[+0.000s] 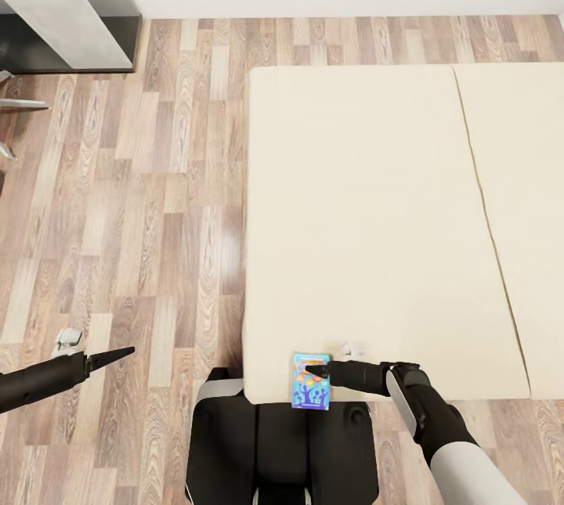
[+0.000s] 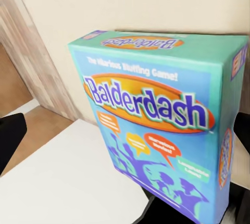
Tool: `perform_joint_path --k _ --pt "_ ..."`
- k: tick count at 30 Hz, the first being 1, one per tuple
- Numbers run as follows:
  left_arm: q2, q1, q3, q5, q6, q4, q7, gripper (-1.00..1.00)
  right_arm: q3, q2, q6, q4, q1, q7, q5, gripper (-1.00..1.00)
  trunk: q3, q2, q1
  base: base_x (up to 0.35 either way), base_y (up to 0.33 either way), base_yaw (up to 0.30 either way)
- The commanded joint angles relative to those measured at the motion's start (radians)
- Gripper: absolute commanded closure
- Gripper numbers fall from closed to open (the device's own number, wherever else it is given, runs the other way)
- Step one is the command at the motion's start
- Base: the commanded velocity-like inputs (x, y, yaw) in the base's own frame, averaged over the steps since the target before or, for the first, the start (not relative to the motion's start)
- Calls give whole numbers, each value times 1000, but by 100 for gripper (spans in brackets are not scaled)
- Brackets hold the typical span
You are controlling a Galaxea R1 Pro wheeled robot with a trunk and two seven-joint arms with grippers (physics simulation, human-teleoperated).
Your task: Put all the toys in the child's room - the three board games (two on the bed and one on the table), the two jigsaw puzzles on the table, and the tennis ball on the table - inside the toy box on the table in the child's room.
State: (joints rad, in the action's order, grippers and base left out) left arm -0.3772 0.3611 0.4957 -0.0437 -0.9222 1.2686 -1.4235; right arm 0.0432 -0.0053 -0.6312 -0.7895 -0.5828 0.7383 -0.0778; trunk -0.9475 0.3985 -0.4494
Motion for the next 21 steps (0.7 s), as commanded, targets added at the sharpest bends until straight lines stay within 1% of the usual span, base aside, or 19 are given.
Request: perform_joint_path --k 1,7,15,21 --pt "0 0 0 -1 -10 0 -3 -100 1 0 -9 -1 0 0 -8 -100 -1 1 -1 0 86 0" --pt "0 0 0 -1 -10 0 -3 -100 1 0 -8 -1 0 0 -8 -100 -1 1 -1 0 139 4" --pt "0 -1 0 -1 -10 0 -3 -100 1 0 -8 -1 0 0 -8 -100 -1 1 -1 0 28 87" --pt "0 0 0 -1 -10 0 -3 -100 1 -1 -10 -1 0 0 -8 -100 -1 1 -1 0 4 37"
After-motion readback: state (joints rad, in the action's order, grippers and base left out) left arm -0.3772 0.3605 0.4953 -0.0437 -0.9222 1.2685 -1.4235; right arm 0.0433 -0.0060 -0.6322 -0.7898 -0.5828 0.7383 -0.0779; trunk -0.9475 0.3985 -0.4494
